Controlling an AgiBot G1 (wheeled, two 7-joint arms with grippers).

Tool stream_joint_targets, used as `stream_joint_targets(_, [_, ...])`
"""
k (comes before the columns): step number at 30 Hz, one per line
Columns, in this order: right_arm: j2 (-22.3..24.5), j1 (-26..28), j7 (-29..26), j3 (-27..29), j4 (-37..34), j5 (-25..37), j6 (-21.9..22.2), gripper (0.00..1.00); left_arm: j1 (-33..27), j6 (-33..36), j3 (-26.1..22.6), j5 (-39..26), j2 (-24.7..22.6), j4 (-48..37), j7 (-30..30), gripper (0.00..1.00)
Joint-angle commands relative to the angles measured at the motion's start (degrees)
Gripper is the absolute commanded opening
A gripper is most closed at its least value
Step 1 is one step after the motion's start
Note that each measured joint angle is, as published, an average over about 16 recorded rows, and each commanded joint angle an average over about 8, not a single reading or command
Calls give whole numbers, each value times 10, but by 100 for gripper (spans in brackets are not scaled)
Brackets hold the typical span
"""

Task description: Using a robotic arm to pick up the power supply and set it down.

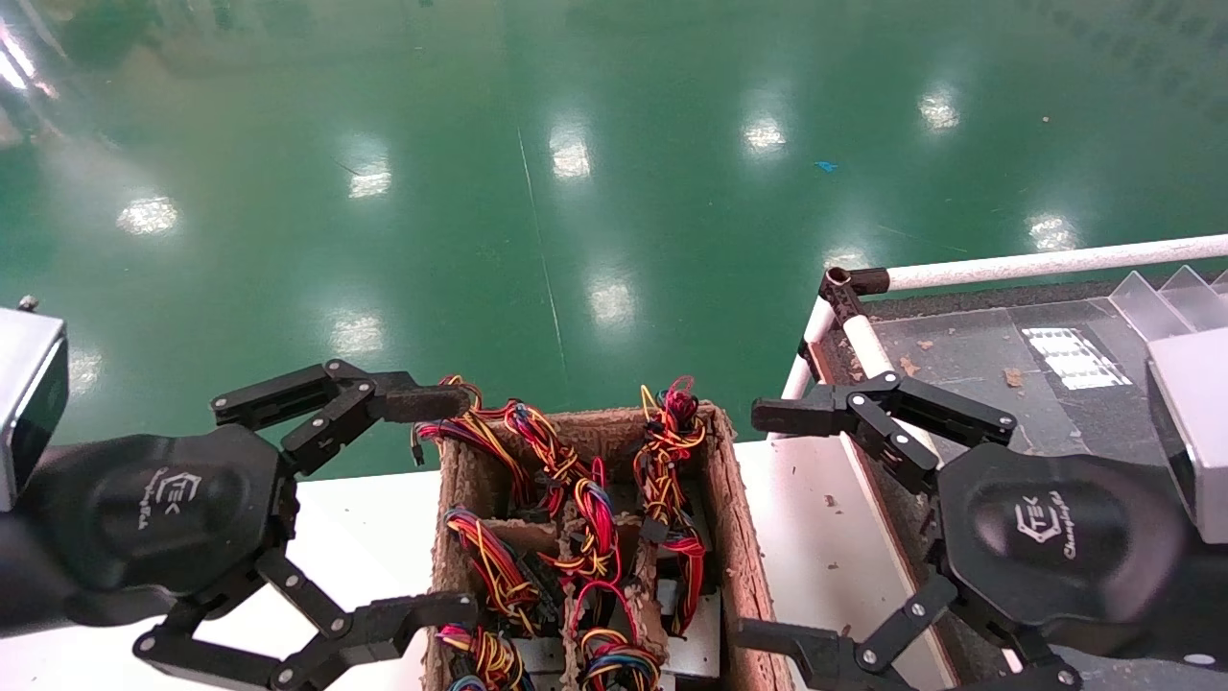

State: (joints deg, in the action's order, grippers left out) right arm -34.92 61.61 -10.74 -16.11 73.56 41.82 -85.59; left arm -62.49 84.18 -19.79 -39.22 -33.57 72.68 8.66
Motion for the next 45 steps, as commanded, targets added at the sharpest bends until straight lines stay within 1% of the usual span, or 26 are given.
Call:
stream_joint_targets(1, [0,0,0,0,0,0,0,100,0,0,0,0,0,0,0,0])
stream_joint_targets(37, [0,0,0,0,0,0,0,100,0,0,0,0,0,0,0,0])
stream_joint_targets(42, [-1,-1,-1,-4,-7,9,5,100,0,0,0,0,0,0,0,0])
stream_joint_targets(45, [-1,1,-4,-10,-14,25,12,100,0,0,0,0,0,0,0,0])
